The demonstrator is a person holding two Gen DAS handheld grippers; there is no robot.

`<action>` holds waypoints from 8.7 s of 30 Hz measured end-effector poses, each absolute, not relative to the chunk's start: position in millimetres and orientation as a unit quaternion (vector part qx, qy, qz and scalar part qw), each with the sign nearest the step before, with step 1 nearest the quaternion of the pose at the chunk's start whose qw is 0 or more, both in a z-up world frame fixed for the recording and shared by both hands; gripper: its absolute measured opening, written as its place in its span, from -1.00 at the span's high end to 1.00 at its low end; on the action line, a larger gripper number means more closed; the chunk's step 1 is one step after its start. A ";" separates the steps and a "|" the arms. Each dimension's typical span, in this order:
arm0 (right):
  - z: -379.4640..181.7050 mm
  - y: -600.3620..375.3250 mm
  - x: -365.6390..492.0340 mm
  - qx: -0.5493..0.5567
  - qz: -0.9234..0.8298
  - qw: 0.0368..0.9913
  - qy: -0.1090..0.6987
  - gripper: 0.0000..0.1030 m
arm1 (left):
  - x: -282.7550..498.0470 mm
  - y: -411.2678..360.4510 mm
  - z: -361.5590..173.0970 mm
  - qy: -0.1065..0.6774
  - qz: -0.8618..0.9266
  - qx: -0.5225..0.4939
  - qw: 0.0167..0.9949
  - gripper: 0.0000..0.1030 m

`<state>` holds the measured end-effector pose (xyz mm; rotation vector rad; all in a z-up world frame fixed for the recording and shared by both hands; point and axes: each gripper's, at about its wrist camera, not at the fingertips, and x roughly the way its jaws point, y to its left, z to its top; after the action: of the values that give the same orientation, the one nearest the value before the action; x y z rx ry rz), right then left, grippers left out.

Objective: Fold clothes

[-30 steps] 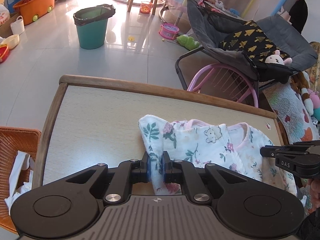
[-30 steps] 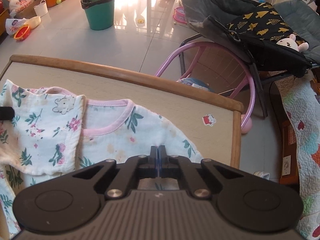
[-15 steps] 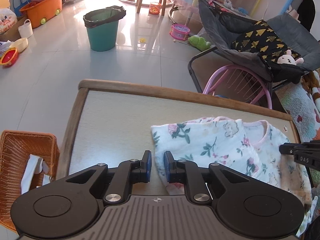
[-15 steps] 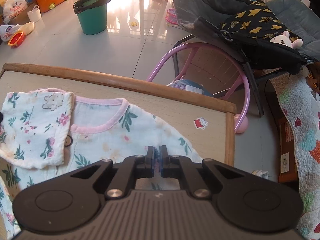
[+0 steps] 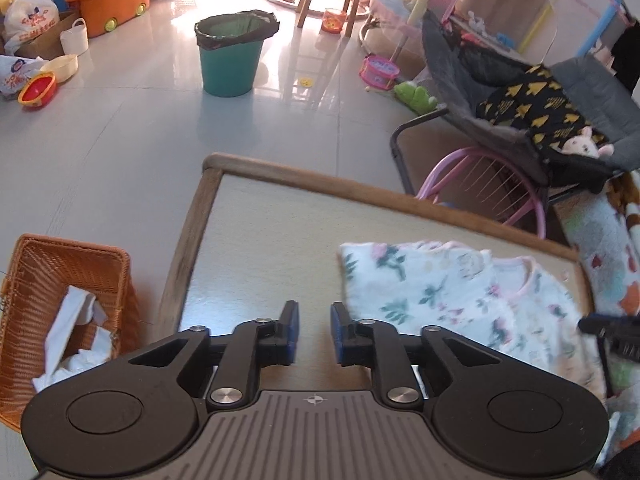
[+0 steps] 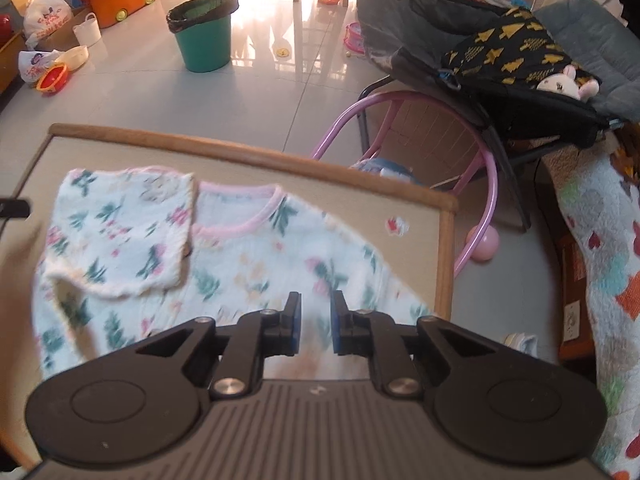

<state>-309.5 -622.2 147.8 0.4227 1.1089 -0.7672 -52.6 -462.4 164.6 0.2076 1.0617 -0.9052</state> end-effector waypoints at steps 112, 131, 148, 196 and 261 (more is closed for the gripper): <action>137.7 -430.4 -392.4 0.225 -0.388 0.740 0.501 0.26 | -18.7 -342.1 139.6 0.509 -0.332 0.128 0.784 0.71; 135.1 -478.2 -451.1 0.227 -0.365 0.776 0.461 0.26 | -143.5 -253.4 122.5 0.562 -0.493 0.090 0.658 0.09; 120.1 -512.9 -374.0 0.131 -0.240 0.779 0.564 0.39 | -190.0 -218.5 83.9 0.606 -0.482 0.065 0.629 -0.05; 166.3 -499.6 -363.0 0.126 -0.167 0.760 0.615 0.68 | -180.4 -222.0 73.6 0.620 -0.480 0.047 0.619 -0.06; 155.8 -466.4 -229.6 -0.003 0.013 0.717 0.697 0.63 | -186.1 -224.8 70.9 0.624 -0.476 0.063 0.616 -0.06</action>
<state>-229.6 -466.4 155.8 -0.0075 1.5423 0.0294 -186.1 -224.8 70.8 0.1445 1.4379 -1.0963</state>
